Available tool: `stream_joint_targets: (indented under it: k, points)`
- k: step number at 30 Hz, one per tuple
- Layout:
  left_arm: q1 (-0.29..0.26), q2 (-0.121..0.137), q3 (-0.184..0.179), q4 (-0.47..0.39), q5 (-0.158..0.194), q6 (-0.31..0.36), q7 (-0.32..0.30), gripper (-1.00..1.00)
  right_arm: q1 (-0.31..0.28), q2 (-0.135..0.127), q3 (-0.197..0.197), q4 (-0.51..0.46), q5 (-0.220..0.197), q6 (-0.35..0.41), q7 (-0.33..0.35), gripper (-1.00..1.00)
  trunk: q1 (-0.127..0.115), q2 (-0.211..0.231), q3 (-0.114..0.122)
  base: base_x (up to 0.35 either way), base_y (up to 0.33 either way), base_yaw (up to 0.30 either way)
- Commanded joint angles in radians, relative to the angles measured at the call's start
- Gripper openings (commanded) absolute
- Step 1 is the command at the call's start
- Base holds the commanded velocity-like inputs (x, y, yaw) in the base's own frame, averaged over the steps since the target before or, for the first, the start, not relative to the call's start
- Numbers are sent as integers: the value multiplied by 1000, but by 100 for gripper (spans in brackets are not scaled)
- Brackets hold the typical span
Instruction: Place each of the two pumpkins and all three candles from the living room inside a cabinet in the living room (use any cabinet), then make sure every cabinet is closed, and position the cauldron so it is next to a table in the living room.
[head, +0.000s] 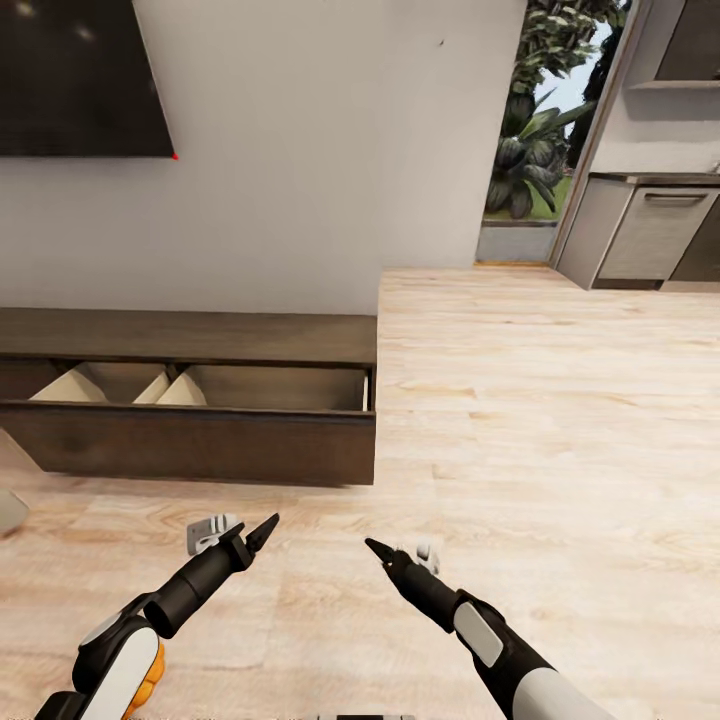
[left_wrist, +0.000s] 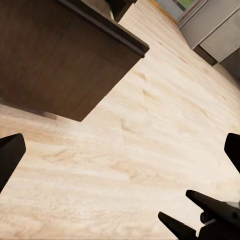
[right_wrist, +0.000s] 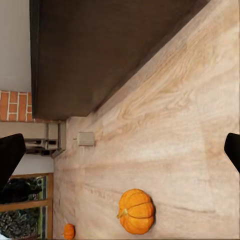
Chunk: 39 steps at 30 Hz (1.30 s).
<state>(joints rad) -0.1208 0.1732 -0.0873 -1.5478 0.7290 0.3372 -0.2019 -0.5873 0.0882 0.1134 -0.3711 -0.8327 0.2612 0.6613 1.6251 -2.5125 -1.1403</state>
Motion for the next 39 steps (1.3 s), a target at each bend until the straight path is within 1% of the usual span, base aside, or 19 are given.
stream_joint_targets:
  k: [1, 3, 5, 9, 10, 11, 12, 15, 21, 27, 31, 32, 33, 34, 38, 39]
  points:
    - [0, 0, 0, 0, 9, 5, 0, 100, 1, -1, 14, -2, -7, 2, -27, 100, 0, 0, -1, -33, 0, 0]
    - [-1, 0, 0, 0, 9, 5, 1, 100, 2, -1, 39, -7, -1, -2, -52, 100, 0, 0, -1, -24, 0, 0]
    - [-1, 0, 0, 1, 9, 5, 1, 100, 4, -2, 108, -17, 11, -6, -99, 100, 0, 0, -1, -11, 0, 0]
    - [-1, -1, 0, 3, 8, 4, 3, 100, 5, -5, 158, -28, 19, -7, -155, 100, 0, 0, -1, -5, 0, 0]
    - [-2, -2, 0, 4, 8, 4, 3, 100, 5, -8, 174, -32, 23, -3, -199, 100, 0, 0, -1, -2, 0, 0]
    - [-2, -2, 0, 4, 8, 4, 3, 100, 5, -8, 174, -32, 23, -3, -199, 100, 0, 0, -1, -2, 0, 0]
    - [-2, -3, 0, 4, 8, 4, 3, 100, 6, -10, 184, -36, 31, 1, -242, 100, 0, 0, -1, -1, 0, 0]
    - [-2, -4, 0, 4, 7, 4, 4, 100, 7, -11, 193, -41, 46, 5, -283, 100, 0, 0, -1, 0, 0, 0]
    - [-2, -4, 0, 5, 7, 3, 4, 100, 7, -13, 200, -46, 64, 6, -322, 100, 0, 0, -1, 0, 0, 0]
    - [-2, -4, 0, 5, 7, 3, 4, 100, 9, -12, 192, -46, 61, 9, -348, 100, 0, 0, -1, -13, 0, 8]
    - [-2, -4, -1, 5, 7, 3, 4, 100, 9, -11, 192, -46, 61, 9, -368, 100, 0, 0, -1, -180, 0, 81]
    - [-2, -4, -1, 5, 7, 3, 4, 100, 9, -10, 193, -46, 63, 9, -390, 100, 0, 0, -2, -271, 0, 128]
    - [-2, -3, -1, 5, 8, 3, 3, 100, 9, -10, 193, -46, 63, 9, -390, 100, 0, 0, -2, -271, 0, 128]
    - [-2, -3, -1, 5, 8, 3, 4, 100, 9, -7, 196, -46, 64, 8, -426, 100, 0, 0, -3, -294, 0, 150]
    - [-2, -3, -2, 5, 8, 3, 4, 100, 9, -2, 201, -48, 65, 8, -527, 100, 0, 0, -6, -228, 0, 169]
    - [-2, -3, -2, 5, 8, 3, 4, 100, 9, 0, 202, -51, 65, 9, -576, 100, 0, 0, -8, -107, 0, 186]
